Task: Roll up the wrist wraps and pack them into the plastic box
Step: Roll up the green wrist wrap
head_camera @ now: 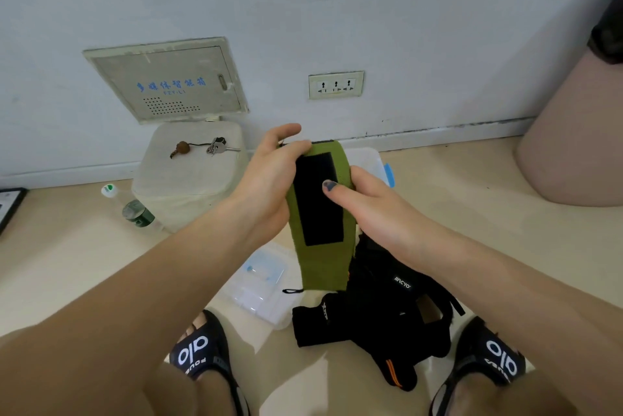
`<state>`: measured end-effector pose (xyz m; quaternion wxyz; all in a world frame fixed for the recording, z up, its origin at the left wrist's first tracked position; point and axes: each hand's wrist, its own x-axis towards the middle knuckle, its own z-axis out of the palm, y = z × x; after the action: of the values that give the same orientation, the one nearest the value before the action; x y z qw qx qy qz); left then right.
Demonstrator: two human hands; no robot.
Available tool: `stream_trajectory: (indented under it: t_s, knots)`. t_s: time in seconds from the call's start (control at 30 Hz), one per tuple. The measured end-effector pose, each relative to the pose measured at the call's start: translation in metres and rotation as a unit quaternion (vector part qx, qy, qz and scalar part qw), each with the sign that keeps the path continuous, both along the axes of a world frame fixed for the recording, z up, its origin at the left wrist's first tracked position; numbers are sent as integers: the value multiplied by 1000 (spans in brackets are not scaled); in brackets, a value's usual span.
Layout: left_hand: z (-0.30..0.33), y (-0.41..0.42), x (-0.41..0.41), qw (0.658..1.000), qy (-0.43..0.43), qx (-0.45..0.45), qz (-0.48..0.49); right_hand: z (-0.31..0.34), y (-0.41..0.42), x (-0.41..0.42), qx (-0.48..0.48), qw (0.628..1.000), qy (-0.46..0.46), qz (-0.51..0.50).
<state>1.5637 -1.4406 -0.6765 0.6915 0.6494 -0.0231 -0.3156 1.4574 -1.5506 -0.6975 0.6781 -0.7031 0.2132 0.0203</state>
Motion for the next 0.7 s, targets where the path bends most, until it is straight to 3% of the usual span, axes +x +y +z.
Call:
stream_trajectory:
  t_s: [0.13,0.27,0.47,0.7]
  knots:
    - [-3,-3,-12,999,16,-13,-27,1,-3,3,18,998,-18,-57]
    - [-9,-5,-21,997,-40,26,-66,3,-7,7,65,992,-32,-107]
    - [-15,-6,-21,987,-91,76,-104,4,-9,8,59,989,-37,-134]
    - [-4,-9,-5,998,-43,36,-37,1,6,-3,36,998,-22,-42]
